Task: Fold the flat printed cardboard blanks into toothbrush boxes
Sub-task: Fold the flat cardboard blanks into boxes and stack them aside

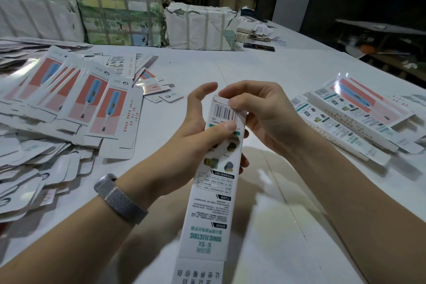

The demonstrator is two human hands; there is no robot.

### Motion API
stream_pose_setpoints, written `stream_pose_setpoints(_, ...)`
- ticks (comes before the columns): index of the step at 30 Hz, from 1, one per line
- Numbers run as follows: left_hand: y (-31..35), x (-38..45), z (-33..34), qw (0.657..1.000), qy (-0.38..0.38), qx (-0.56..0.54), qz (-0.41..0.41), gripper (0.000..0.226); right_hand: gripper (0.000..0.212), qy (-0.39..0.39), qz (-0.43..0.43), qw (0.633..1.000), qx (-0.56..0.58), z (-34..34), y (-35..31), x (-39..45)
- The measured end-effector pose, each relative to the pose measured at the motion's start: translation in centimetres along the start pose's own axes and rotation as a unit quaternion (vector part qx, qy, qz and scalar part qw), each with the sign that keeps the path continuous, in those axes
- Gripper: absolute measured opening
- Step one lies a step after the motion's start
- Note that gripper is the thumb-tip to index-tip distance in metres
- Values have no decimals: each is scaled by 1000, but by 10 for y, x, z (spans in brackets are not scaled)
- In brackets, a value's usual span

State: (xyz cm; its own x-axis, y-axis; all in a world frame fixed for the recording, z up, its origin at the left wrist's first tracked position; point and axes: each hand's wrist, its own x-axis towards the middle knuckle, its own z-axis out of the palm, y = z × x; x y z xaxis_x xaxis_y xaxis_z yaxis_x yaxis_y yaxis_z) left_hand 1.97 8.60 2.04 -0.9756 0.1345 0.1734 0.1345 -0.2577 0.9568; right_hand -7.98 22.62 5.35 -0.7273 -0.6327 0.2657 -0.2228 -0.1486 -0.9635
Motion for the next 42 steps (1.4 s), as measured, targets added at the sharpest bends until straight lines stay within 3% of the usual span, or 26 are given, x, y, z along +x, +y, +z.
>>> stream_pose_setpoints(6,1,0,-1,1000,0,13,-2,62,25,2,-6,1000,3,0,0,-1)
stream_pose_setpoints(13,1,-1,-1,1000,-15,22,-7,53,17,-11,9,1000,-25,-4,-1,0)
stream_pose_setpoints(21,4,-1,3,1000,14,-22,6,26,21,-41,6,999,-1,-7,1,0)
stream_pose_setpoints(37,7,1,-2,994,86,3,73,23,26,-113,14,990,85,5,11,-1)
stream_pose_setpoints(39,6,0,-6,993,86,5,81,23,25,-77,-7,996,49,10,14,0)
stream_pose_setpoints(42,7,8,1,988,121,34,88,21,31,16,-88,987,-136,10,19,-1)
